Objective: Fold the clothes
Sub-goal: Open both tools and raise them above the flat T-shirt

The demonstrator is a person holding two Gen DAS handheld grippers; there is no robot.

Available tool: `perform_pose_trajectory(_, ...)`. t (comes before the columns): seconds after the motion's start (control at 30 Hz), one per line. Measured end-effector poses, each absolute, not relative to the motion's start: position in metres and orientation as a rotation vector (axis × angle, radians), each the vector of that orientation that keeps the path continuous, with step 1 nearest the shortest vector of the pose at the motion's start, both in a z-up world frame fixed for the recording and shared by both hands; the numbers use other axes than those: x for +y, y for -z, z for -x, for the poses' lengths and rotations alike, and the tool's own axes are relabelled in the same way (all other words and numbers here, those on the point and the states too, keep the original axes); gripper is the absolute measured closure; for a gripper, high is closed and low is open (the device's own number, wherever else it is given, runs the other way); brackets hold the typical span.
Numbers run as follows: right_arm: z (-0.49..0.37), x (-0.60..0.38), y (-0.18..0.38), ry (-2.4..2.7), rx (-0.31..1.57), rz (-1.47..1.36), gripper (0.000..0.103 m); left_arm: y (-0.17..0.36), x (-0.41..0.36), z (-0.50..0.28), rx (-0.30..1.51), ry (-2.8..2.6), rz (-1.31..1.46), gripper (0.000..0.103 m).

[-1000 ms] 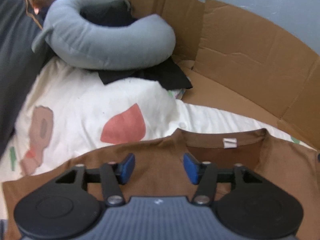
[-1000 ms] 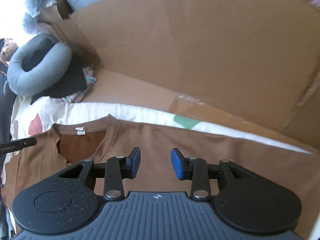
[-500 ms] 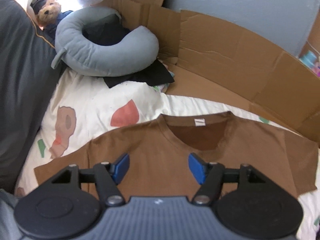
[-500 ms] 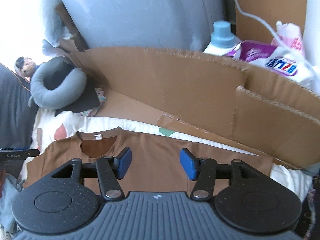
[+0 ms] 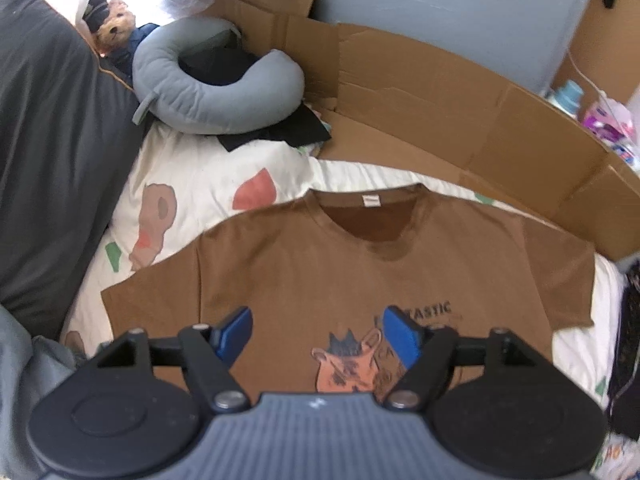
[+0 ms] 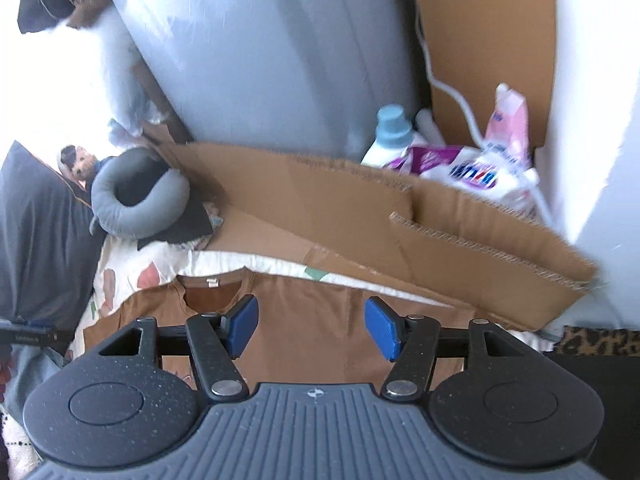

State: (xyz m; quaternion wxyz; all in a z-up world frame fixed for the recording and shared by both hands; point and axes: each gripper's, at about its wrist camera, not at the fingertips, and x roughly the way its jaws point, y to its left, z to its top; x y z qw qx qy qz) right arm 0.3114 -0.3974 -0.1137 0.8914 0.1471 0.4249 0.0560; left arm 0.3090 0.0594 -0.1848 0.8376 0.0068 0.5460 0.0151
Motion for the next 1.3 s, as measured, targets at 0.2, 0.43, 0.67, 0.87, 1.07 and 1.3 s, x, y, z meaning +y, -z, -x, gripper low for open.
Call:
perform_pose_trajectory(0.2, -0.281, -0.431, 0.083, -0.094, 0.848, -0.309, 0.037, 0.167, 0.061, -0.283, 1.165, -0.033, -0.01, 0.028)
perform_pose_trajectory(0.43, -0.243, -0.455, 0.063, -0.098, 0.837, -0.275, 0.037, 0.147, 0.059, -0.257, 1.151, -0.017, 0.011, 0.027)
perform_pose_trajectory(0.67, -0.201, -0.462, 0.062, -0.135, 0.82, -0.266, 0.037, 0.142, 0.062, -0.227, 1.162, 0.029, 0.008, 0.026)
perform_pose_trajectory(0.87, -0.169, -0.459, 0.073, -0.164, 0.82, -0.26, 0.035, 0.153, 0.074, -0.201, 1.193, 0.053, 0.015, 0.026)
perform_pose_trajectory(1.07, -0.146, -0.45, 0.106, -0.18, 0.851, -0.278, 0.033, 0.167, 0.083, -0.184, 1.212, 0.04, 0.016, 0.025)
perform_pose_trajectory(1.3, -0.119, -0.439, 0.143, -0.199, 0.887, -0.298, 0.028, 0.183, 0.084, -0.173, 1.218, 0.042, 0.051, 0.025)
